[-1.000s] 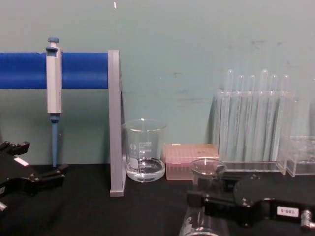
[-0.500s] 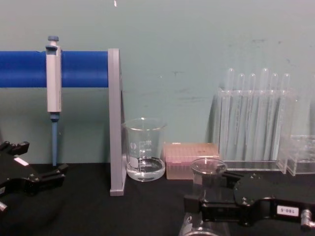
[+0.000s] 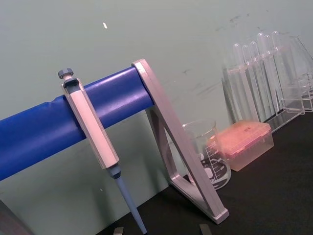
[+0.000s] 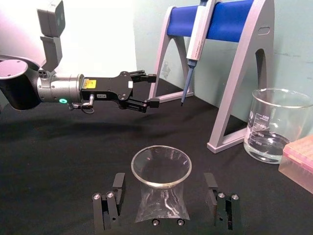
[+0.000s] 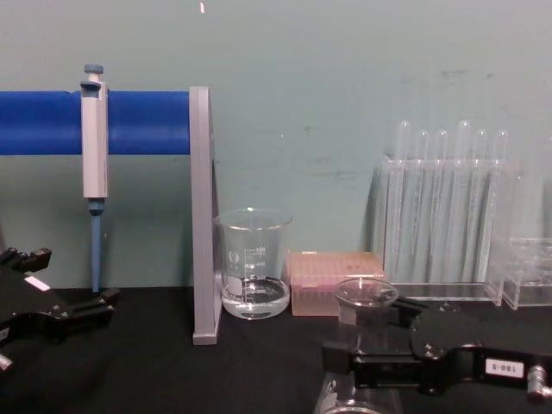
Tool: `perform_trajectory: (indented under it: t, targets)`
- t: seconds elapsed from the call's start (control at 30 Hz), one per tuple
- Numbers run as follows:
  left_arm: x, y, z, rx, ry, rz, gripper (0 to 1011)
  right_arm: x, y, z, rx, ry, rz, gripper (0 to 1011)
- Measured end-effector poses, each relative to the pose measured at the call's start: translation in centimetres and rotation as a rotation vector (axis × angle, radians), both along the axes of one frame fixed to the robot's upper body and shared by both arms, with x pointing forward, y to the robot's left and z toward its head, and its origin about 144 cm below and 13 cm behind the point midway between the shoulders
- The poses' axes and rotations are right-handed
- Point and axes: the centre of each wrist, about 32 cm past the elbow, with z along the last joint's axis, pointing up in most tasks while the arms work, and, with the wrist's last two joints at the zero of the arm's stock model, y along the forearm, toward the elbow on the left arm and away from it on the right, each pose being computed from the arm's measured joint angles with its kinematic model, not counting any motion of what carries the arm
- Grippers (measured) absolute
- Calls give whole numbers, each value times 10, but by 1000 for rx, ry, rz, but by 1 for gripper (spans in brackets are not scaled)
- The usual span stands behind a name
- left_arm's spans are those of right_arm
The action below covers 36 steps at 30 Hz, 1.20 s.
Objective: Grasp the erlenmeyer flask with one hand, shake it three times, then place it back.
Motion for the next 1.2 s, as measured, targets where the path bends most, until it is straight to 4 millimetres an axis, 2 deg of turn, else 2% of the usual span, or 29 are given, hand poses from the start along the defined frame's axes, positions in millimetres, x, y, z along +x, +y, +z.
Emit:
perform_trajectory:
  t: [0.83,1.2]
  targets:
    - [0,0,0,0,0,0,1001,-5,-6,2,-18,25,7,1003]
    - [0,0,0,0,0,0,1001,-24,-24,8,-43,41,-8,1003]
